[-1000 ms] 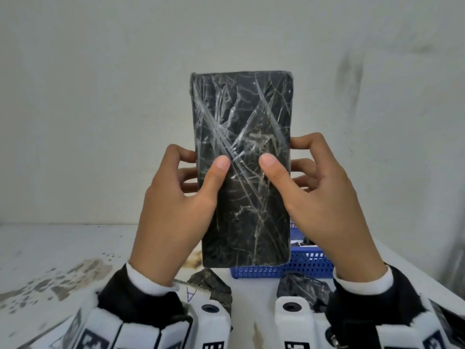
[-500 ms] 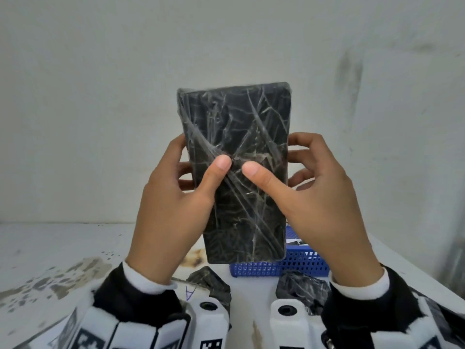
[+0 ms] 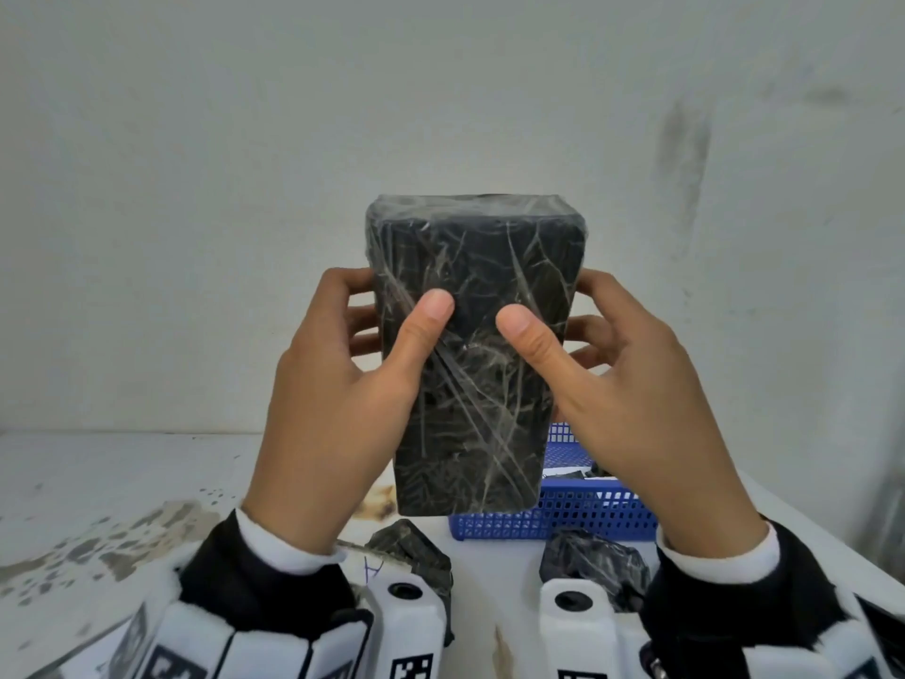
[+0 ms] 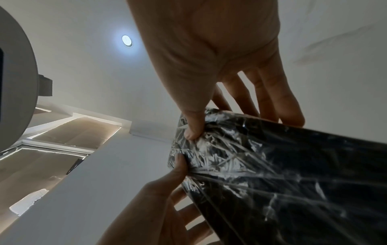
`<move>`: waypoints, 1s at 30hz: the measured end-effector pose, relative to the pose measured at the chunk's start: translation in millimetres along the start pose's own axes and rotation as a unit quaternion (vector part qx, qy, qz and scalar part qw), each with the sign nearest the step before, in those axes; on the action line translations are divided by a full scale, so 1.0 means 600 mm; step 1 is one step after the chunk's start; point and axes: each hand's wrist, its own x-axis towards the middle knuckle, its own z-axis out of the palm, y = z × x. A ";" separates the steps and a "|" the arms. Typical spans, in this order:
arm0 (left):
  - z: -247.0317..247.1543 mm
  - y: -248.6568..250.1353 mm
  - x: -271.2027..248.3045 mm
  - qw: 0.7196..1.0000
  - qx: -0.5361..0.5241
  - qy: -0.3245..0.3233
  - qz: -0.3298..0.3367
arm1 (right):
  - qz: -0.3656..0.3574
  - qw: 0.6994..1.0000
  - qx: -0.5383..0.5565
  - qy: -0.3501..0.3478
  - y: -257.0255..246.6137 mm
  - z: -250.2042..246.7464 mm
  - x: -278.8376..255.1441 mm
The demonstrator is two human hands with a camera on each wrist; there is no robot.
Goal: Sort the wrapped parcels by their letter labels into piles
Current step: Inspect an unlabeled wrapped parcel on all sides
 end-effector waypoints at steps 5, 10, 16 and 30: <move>0.001 0.002 -0.001 1.000 0.006 0.004 0.016 | -0.017 1.000 0.002 0.016 -0.007 -0.001 -0.006; 0.002 -0.003 0.000 1.000 0.005 -0.006 0.018 | -0.036 0.999 -0.009 0.011 -0.011 0.000 -0.007; 0.008 -0.013 0.004 0.998 0.019 -0.045 0.030 | 0.009 1.000 0.004 -0.008 -0.006 -0.002 -0.004; -0.002 0.002 -0.001 0.995 0.010 -0.085 0.049 | 0.023 0.992 0.111 -0.053 -0.001 -0.005 0.003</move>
